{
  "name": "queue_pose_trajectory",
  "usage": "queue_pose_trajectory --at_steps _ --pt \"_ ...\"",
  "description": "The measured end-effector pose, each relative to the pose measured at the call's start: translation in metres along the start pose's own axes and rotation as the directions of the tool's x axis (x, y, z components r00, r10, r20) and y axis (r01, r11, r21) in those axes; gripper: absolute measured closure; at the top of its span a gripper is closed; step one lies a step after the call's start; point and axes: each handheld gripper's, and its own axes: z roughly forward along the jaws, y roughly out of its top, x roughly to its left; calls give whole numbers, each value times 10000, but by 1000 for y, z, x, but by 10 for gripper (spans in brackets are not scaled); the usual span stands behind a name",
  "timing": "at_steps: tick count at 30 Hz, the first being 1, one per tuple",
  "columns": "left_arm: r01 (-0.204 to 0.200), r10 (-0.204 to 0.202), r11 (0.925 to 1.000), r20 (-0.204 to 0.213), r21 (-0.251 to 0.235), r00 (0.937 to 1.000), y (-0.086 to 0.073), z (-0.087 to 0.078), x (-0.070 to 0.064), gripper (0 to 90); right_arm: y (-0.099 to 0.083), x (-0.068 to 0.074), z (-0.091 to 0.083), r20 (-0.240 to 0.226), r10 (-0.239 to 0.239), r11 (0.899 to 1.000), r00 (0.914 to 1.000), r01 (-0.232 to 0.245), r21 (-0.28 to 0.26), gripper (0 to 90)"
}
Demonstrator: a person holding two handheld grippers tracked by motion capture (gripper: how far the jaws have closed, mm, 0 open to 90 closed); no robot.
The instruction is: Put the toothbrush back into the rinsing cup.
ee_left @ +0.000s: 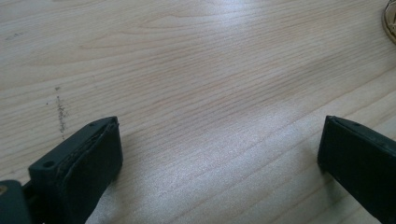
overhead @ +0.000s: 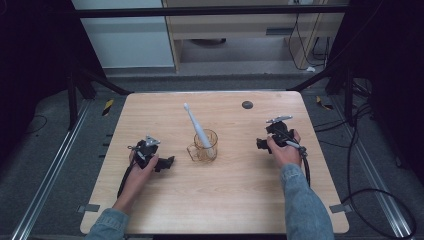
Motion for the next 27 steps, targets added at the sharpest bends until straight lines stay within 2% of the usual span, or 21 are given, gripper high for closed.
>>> queue_pose_trajectory --at_steps 2,5,11,13,16,20,26,27 --pt "12 -12 10000 -9 -2 10000 0 0 0 0 -7 -5 8 -73 157 9997 9999 -155 161 108" --pt "14 -14 10000 -12 -5 10000 0 0 0 0 -14 -9 17 -6 143 9992 9999 -142 372 112" --pt "10 -10 10000 -10 -3 10000 0 0 0 0 -26 -17 30 -132 611 9976 9980 -606 344 106" --pt "8 -8 10000 -11 -4 10000 0 0 0 0 -29 -20 33 -152 800 9964 9967 -795 285 102" --pt "12 -12 10000 -11 -4 10000 0 0 0 0 -32 -25 35 -107 1097 9939 9939 -1098 -75 100" --pt "10 -10 10000 -10 -2 10000 0 0 0 0 -32 -27 33 -32 1158 9924 9933 -1158 -423 116" --pt "10 -10 10000 -9 -4 10000 0 0 0 0 -36 -25 36 -85 1252 9907 9921 -1255 -530 91" --pt "7 -7 10000 -11 -5 10000 0 0 0 0 -38 -25 38 11 1154 9907 9933 -1150 -726 82"
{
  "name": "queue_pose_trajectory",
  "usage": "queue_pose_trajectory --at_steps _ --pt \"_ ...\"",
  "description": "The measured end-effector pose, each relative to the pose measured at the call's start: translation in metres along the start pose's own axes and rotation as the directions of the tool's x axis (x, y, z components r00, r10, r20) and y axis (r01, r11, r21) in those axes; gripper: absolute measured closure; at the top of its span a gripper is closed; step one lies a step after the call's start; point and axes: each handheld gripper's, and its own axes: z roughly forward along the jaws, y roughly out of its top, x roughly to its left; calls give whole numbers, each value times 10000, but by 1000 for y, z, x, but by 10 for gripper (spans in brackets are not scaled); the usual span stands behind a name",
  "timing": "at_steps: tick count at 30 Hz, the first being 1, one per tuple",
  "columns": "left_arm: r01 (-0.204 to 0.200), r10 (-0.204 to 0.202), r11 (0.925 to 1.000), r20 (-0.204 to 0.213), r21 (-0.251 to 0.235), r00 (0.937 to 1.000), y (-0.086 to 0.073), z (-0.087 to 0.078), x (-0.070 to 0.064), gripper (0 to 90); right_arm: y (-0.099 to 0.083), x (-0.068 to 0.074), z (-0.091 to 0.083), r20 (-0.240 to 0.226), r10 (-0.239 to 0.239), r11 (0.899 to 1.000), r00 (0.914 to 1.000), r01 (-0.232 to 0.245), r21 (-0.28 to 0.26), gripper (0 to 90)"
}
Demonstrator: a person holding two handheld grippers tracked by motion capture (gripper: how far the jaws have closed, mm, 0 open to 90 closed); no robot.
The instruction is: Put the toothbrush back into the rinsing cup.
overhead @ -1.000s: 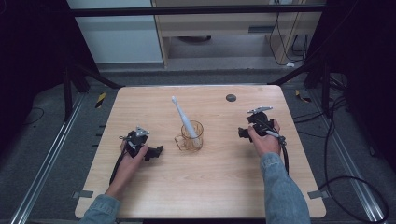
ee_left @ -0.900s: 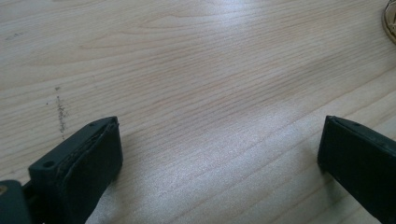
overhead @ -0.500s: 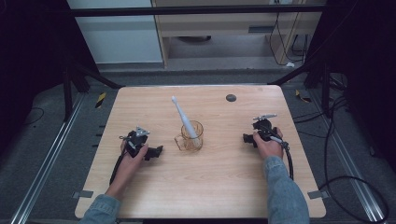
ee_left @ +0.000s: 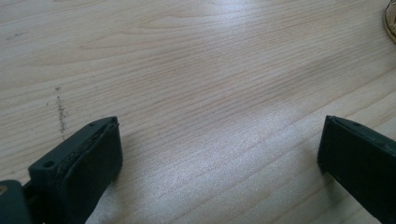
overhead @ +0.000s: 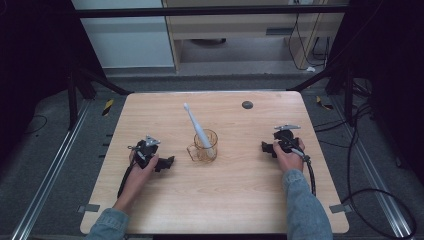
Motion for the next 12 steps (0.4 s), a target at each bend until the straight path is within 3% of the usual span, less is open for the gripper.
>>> queue_pose_trajectory --at_steps 2,9,12 --pt "-4 4 10000 -1 -2 10000 0 0 0 0 -3 0 0 -15 -13 9998 10000 12 -204 77" --pt "-5 5 10000 -2 -9 10000 0 0 0 0 -4 4 0 -354 -363 9992 9987 358 -166 43" --pt "21 -21 10000 -22 -5 10000 -1 -1 0 0 -3 6 1 -188 -144 9999 9997 143 -61 16"
